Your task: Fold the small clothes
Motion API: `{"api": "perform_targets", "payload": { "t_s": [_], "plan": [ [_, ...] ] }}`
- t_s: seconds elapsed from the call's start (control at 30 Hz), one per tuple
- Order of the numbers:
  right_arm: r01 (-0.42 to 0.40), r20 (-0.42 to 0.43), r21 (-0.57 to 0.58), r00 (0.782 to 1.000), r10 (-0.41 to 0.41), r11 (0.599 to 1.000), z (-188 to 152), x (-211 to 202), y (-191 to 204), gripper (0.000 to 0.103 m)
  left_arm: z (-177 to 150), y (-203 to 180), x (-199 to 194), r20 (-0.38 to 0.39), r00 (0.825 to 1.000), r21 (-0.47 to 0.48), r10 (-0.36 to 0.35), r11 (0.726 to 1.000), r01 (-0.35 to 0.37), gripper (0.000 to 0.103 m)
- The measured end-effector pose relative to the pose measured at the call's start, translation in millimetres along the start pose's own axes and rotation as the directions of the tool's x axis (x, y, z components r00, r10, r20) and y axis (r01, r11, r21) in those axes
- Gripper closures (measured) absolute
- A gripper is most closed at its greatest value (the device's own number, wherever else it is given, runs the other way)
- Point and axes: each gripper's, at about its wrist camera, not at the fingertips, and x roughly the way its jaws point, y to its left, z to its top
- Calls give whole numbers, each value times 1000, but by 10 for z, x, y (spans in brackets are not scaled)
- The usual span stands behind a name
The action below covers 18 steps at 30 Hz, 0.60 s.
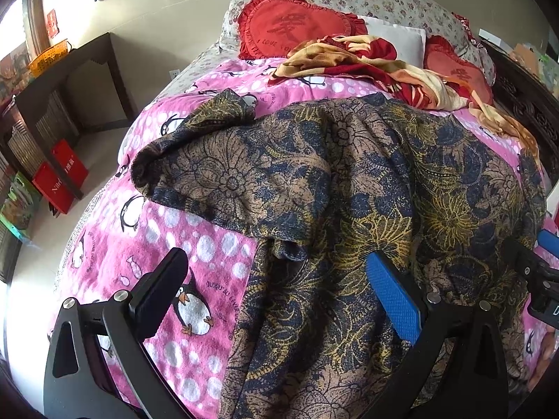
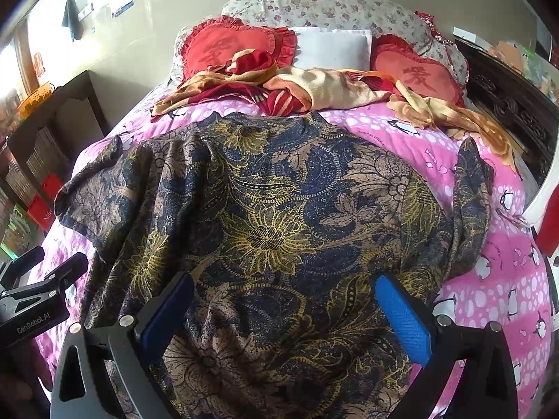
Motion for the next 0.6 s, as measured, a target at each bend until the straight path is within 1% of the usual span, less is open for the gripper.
{"api": "perform_targets", "payload": {
  "t_s": [0.3,0.43,0.6],
  "plan": [
    [20,-5,22,1000,-20,1000,-8,43,-65,0,11,-19,10,3,1000,6,-10,1000,10,0],
    [15,-11,23,1000,-15,1000,-14,60,-55,0,34,36,13,3,1000,-10,-17,1000,17,1],
    [9,-11,15,1000,-9,1000,-4,84,-7,0,67,110,12,9,1000,-2,-1,1000,1,0]
  ]
}}
